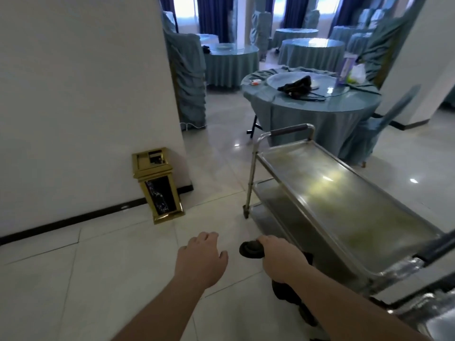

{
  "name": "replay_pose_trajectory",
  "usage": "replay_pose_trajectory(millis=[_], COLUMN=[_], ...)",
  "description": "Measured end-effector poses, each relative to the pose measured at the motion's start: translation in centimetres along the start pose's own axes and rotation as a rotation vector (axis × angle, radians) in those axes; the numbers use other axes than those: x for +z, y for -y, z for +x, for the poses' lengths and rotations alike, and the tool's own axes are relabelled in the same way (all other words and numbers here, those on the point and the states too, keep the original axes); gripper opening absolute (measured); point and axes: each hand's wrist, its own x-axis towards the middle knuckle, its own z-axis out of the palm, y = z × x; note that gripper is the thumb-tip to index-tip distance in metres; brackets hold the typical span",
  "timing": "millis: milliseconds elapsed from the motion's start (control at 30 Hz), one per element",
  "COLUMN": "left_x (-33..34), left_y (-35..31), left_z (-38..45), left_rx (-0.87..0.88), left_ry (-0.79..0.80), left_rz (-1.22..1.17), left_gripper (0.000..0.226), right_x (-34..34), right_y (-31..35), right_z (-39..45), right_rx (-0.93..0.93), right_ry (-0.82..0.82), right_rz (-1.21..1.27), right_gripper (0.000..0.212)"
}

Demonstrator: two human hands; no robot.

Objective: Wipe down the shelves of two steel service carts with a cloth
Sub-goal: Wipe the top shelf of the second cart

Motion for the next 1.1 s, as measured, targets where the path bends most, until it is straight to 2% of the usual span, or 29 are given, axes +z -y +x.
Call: replay_pose_trajectory(millis=[167,333,633,867,1100], left_x=[0.1,-0.6,-6.0,-7.8,-9.1], left_y=[3.3,4.6,3.3,3.5,6.5], left_z=[4.4,11.9,28.3,39.1,54.3], left_rx=[-0.037,-0.064,-0.156,-0.174,-0.043], left_ry=[0.034,0.03,-0.043,-0.033,0.04], left_rz=[-0.017,0.015,0.022,0.024,0.078], left_gripper=[0.062,0.062,0.06,0.057,0.059], right_x=[-0.4,-1.7,-10.8,-14.2,-15.7], right_y=[3.2,3.7,3.3,2.4,1.0], right_z=[6.3,14.8,32.6,43.6,55.0], right_rx=[-0.085,-0.151,-0.259,-0.222,-0.065], right_ry=[0.022,-0.002,-0.014,0.021,0.004], right_rz=[-0.04,-0.034,-0.041,-0.04,-0.032], right_gripper=[0.052,0.054,0.054,0.052,0.042])
